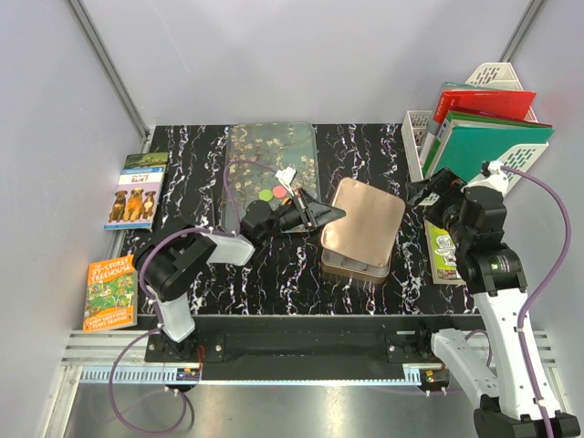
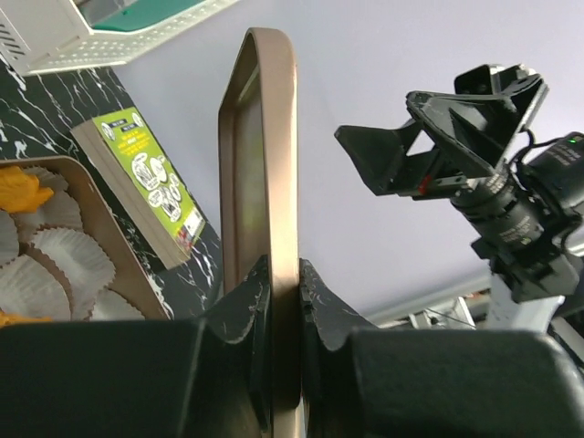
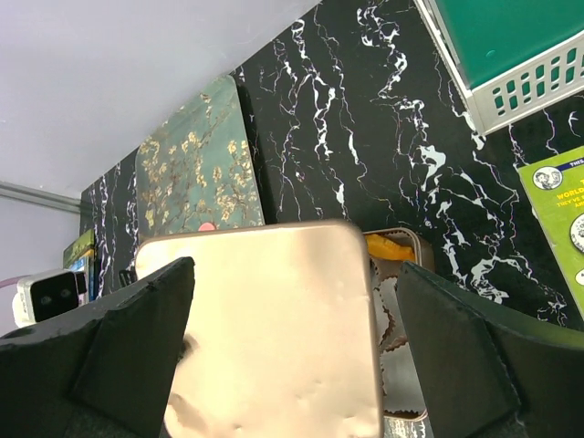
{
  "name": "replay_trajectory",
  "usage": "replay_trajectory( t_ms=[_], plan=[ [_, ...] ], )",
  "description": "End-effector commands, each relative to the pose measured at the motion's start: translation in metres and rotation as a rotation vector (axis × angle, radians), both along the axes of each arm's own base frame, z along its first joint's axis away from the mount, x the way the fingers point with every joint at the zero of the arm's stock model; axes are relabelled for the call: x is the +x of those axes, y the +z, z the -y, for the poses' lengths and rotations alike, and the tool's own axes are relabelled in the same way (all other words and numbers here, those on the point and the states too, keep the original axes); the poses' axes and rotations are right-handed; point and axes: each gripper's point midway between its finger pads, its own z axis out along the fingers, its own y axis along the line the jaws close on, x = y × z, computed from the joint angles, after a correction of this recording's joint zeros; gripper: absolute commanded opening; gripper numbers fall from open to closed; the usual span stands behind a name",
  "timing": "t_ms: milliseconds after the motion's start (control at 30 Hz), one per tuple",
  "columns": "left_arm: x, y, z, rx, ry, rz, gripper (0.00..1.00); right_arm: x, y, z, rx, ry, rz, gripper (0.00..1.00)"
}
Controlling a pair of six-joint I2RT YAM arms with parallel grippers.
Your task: Pack the cookies
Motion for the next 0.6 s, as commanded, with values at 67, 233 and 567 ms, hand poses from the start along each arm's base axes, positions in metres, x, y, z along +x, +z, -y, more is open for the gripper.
replay_trajectory(
  t_ms=[67,233,567],
  plan=[
    [0.016,0.026,-0.001,-0.092,0.164,0.15,0.0,-0.001,-0.006,0.004,-0.02,-0.015,-0.002,1.0],
    [0.024,0.002,0.001,-0.104,0.178,0.063,0.0,-0.001,-0.009,0.001,-0.013,0.001,-0.003,1.0],
    [0.025,-0.01,0.015,-0.134,0.151,0.019,0.0,0.0,-0.016,-0.001,-0.009,0.01,-0.014,1.0]
  ],
)
